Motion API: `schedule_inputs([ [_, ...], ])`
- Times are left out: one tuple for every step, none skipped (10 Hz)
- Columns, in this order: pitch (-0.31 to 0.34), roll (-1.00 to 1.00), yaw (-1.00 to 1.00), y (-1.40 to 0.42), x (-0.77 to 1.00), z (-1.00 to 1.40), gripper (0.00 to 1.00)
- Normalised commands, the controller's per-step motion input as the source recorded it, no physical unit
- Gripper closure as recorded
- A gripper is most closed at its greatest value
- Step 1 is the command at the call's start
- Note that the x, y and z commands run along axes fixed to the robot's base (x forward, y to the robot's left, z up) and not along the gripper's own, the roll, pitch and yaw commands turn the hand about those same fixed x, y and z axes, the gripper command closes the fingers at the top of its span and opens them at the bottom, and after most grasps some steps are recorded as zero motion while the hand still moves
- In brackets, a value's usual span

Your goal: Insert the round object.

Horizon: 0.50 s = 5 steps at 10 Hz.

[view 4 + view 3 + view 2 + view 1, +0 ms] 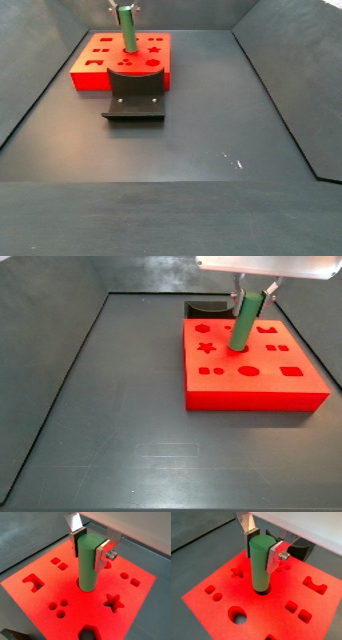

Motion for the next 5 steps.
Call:
schedule_inputs([
  [0.047, 0.06, 0.0, 0.0, 0.07, -0.09, 1.0],
  [0.006, 0.0, 0.0, 0.01, 0.52, -0.25, 1.0],
  [0.024, 0.02, 0.0, 0.07, 0.54, -0.24, 1.0],
  [0.027, 0.04, 0.0, 0.0, 0.14, -0.18, 1.0],
  [0.0, 0.03, 0.0, 0.0, -0.04, -0.21, 1.0],
])
